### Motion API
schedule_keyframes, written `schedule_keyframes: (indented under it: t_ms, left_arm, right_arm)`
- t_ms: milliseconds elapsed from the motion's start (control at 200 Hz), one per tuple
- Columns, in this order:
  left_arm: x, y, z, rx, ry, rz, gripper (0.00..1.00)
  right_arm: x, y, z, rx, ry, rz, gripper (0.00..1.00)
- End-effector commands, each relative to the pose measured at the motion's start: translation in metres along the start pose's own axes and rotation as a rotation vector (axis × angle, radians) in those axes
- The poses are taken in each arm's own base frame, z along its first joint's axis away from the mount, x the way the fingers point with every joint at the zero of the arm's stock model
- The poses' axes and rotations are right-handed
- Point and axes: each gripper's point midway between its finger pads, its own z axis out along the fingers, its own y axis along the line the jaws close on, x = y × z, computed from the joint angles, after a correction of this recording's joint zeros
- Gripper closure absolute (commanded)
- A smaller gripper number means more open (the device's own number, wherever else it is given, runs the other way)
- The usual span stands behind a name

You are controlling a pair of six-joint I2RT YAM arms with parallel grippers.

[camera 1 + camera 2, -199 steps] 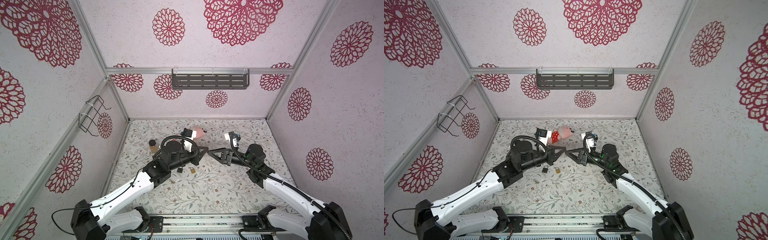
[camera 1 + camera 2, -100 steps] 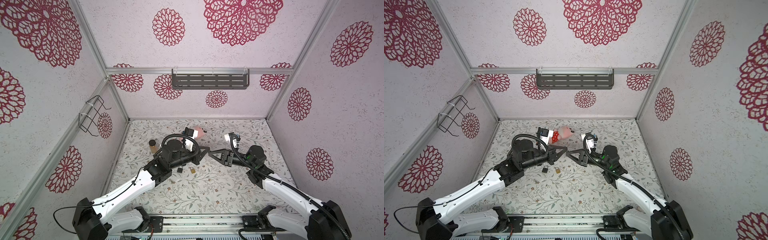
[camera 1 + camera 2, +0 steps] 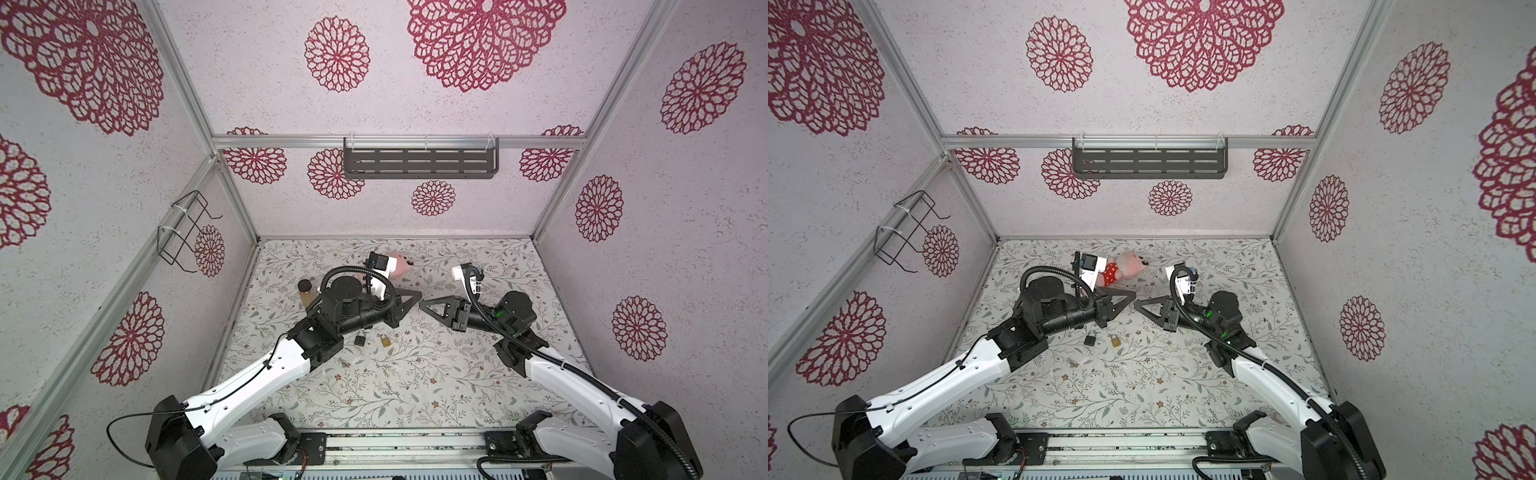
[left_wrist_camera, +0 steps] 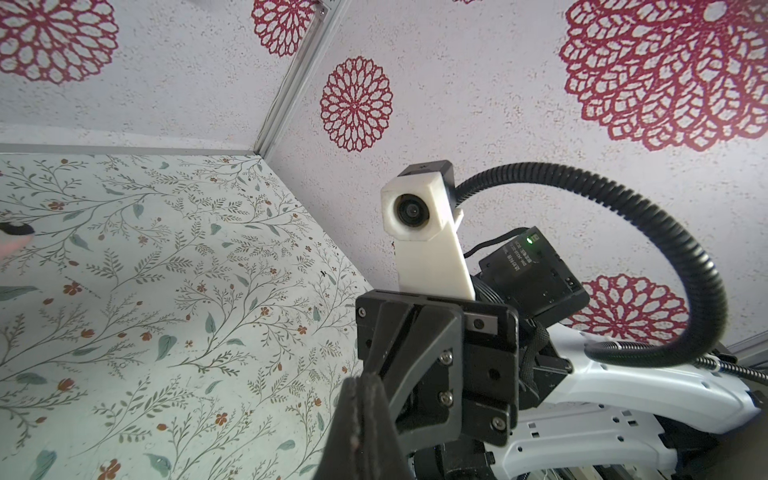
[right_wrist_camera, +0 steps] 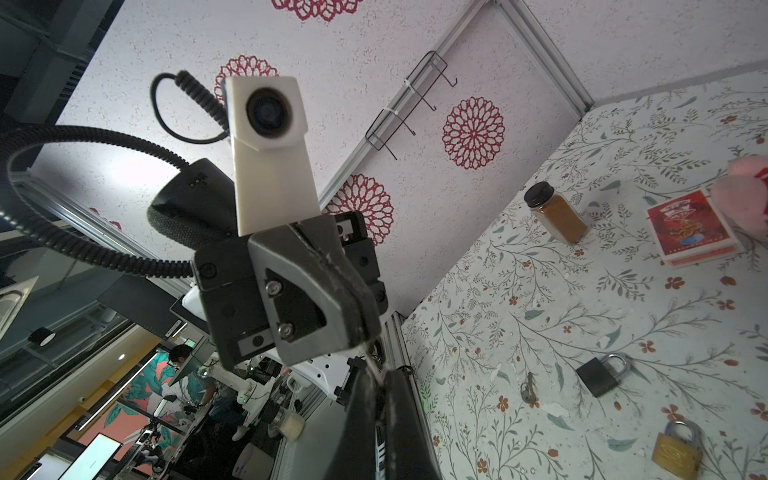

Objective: Unlock with the key

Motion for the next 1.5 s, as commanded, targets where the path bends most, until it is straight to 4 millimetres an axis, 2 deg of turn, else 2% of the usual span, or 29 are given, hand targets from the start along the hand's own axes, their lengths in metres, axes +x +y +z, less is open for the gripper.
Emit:
schedule_keyframes:
  t_ms: [0,185,285,345,430,525,665,886,1111,1301,1496]
  left_arm:
    - [-0.011,-0.007,0.000,0.030,-0.015,0.020,0.99]
    - [-0.021,-0.010,-0.005,0.052,-0.053,0.000,0.62]
    - [-0.022,-0.004,-0.011,0.042,-0.085,-0.030,0.50]
    - [-0.019,0.009,-0.013,-0.009,-0.105,-0.059,0.44]
    - [-0.009,0.039,-0.015,-0.151,-0.094,-0.123,0.39]
    - [0.011,0.077,-0.019,-0.336,-0.054,-0.174,0.37]
    - [0.051,0.132,-0.033,-0.617,0.038,-0.253,0.36]
    - [0.109,0.181,-0.038,-0.854,0.190,-0.369,0.34]
    - [0.145,0.202,-0.017,-0.935,0.278,-0.428,0.32]
    - [0.159,0.215,-0.002,-0.991,0.333,-0.419,0.31]
    - [0.174,0.228,-0.002,-1.096,0.366,-0.400,0.31]
  right_arm:
    - [-0.005,0.013,-0.005,-0.034,-0.021,-0.037,1.00]
    - [0.000,0.002,-0.012,0.012,-0.029,0.003,1.00]
    - [0.008,-0.013,-0.018,0.085,-0.025,0.040,1.00]
    - [0.013,-0.023,-0.023,0.138,-0.025,0.058,1.00]
    - [0.021,-0.040,-0.031,0.238,-0.033,0.099,1.00]
    - [0.034,-0.060,-0.041,0.331,-0.041,0.168,1.00]
    - [0.057,-0.087,-0.057,0.469,-0.030,0.250,1.00]
    - [0.085,-0.114,-0.078,0.625,0.003,0.300,1.00]
    - [0.104,-0.132,-0.089,0.722,0.053,0.348,1.00]
    - [0.110,-0.143,-0.093,0.771,0.079,0.361,1.00]
    - [0.115,-0.152,-0.091,0.794,0.121,0.371,1.00]
